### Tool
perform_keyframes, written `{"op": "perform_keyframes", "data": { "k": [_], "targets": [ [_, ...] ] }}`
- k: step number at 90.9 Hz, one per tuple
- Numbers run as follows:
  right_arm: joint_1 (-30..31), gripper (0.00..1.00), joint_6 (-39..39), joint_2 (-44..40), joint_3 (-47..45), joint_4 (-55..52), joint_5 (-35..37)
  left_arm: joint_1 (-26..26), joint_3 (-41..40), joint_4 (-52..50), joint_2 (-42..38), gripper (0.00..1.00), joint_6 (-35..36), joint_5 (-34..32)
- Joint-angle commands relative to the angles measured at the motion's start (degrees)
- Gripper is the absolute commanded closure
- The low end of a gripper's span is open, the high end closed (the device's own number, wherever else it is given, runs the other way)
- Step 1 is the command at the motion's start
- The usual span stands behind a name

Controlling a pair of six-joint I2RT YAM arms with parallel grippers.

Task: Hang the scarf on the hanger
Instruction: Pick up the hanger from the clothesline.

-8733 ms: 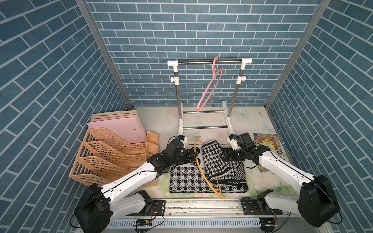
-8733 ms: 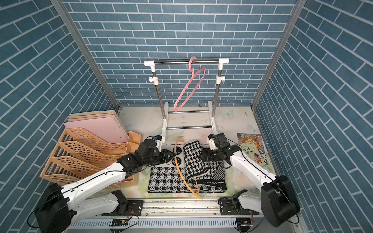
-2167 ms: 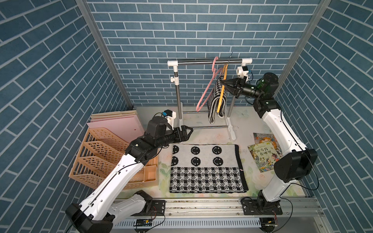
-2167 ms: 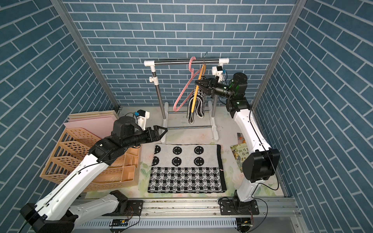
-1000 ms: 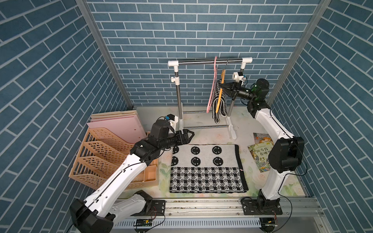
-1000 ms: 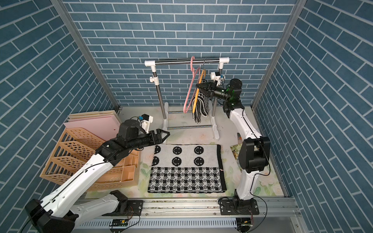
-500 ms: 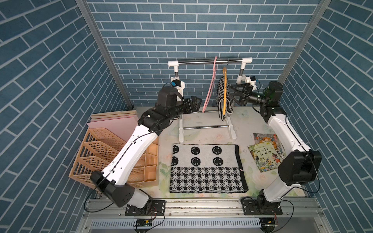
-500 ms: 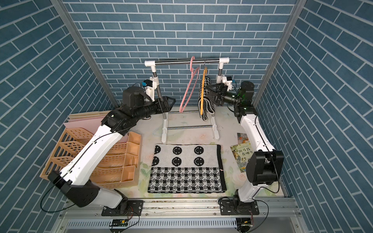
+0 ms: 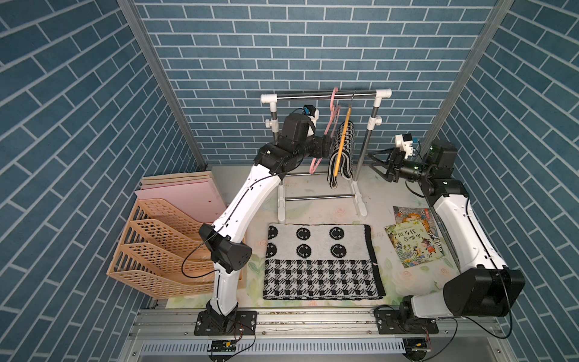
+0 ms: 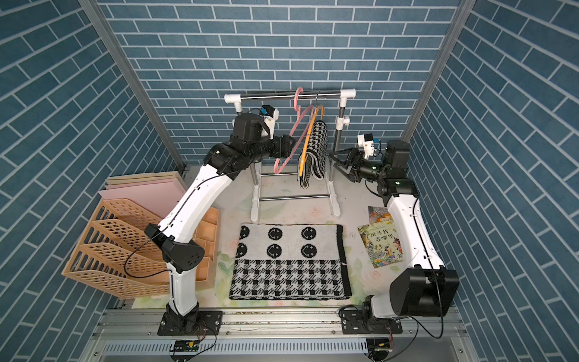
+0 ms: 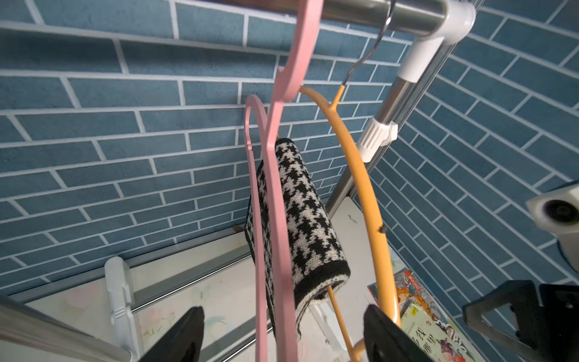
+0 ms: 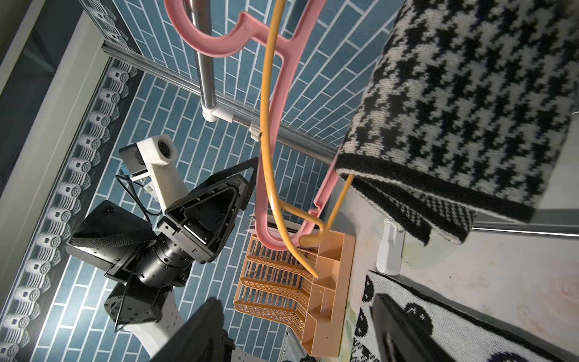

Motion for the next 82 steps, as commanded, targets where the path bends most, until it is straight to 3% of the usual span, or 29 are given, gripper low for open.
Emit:
{"op": "perform_keyframes", "data": {
  "k": [1, 27, 34, 65, 82],
  "targets": [
    [0.0, 0.22, -3.4, -2.3, -0.6, -1.5, 0.2, -0.5, 1.4, -0.4, 1.9, 0.25, 2.5, -3.0],
    [0.0, 0.24, -3.6, -3.2, -1.7, -1.6, 0.5, -0.8, 2.6, -3.0, 4.4, 0.8, 2.8, -10.5],
    [-0.1, 0.25, -3.3, -3.6, -2.8, -1.3, 0.6, -1.0, 1.5, -2.2, 3.8, 1.0, 2.7, -12.0],
    [-0.1, 0.26, -3.7, -4.6, -5.7, -0.7, 0.5, -2.3, -8.1, 7.9, -5.1, 1.0, 2.7, -15.6],
    [-0.1, 0.27, -3.8, -4.7, -6.8, -0.2, 0.5, -2.6, -23.6, 15.4, -18.0, 1.0, -0.2, -14.2]
  ]
}}
